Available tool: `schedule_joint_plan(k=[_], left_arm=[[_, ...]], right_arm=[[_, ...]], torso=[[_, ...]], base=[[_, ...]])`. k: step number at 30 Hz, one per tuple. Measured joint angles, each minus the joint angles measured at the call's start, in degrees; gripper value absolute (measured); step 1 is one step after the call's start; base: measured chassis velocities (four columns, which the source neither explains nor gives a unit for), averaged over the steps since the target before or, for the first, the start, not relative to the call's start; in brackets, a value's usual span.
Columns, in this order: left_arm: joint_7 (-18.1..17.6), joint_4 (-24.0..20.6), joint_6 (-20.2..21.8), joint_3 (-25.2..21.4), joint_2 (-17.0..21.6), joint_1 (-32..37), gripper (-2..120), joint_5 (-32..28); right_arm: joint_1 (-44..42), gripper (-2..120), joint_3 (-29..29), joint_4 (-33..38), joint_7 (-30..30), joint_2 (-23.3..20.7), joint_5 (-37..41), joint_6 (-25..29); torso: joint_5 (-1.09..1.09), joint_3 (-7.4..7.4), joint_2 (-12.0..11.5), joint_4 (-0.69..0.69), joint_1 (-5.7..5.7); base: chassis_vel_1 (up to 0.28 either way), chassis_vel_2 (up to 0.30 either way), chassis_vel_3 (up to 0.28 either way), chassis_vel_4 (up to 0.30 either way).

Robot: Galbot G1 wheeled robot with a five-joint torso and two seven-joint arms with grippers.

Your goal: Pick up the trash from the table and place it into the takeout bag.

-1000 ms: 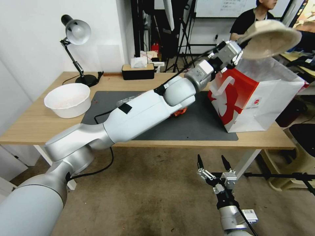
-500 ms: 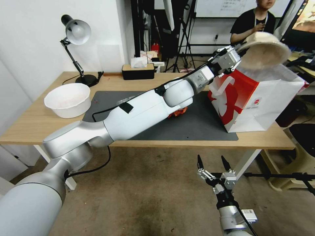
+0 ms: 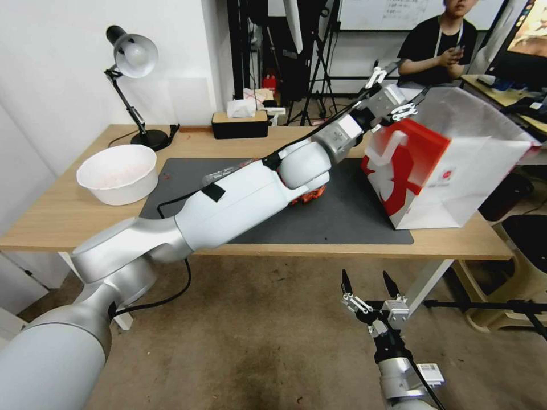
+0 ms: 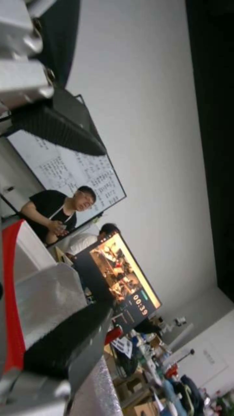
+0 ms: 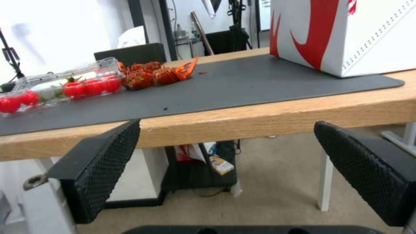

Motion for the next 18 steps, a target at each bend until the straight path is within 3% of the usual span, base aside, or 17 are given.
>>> schedule_joint_plan(k=[6, 14, 16, 18], left_arm=[[-2.1, -3.6, 1.7, -3.4, 3.4, 5.3, 99, -1.8], [-4.9, -8.6, 5.1, -7.7, 8.3, 11.7, 100, -3.5], [-5.6, -12.2, 6.2, -10.9, 11.4, 16.2, 100, -4.2], [-6.0, -13.1, 6.5, -12.3, 12.0, 17.7, 100, -4.4]], right_arm=[[-0.2, 100, 0.0, 0.0, 0.0, 0.0, -0.1, 0.0], [-0.3, 100, 0.0, 0.0, 0.0, 0.0, -0.3, 0.1], [-0.4, 100, 0.0, 0.0, -0.1, 0.0, -0.4, 0.2], [-0.4, 100, 0.0, 0.0, -0.1, 0.0, -0.4, 0.2]], torso=[[-0.01, 0.00, 0.0, 0.00, 0.00], [-0.02, 0.00, 0.0, 0.01, 0.00], [-0.02, 0.00, 0.0, 0.01, 0.00], [-0.02, 0.00, 0.0, 0.01, 0.00]], base=[[0.000, 0.000, 0.000, 0.000], [0.000, 0.000, 0.000, 0.000], [0.000, 0.000, 0.000, 0.000], [0.000, 0.000, 0.000, 0.000]])
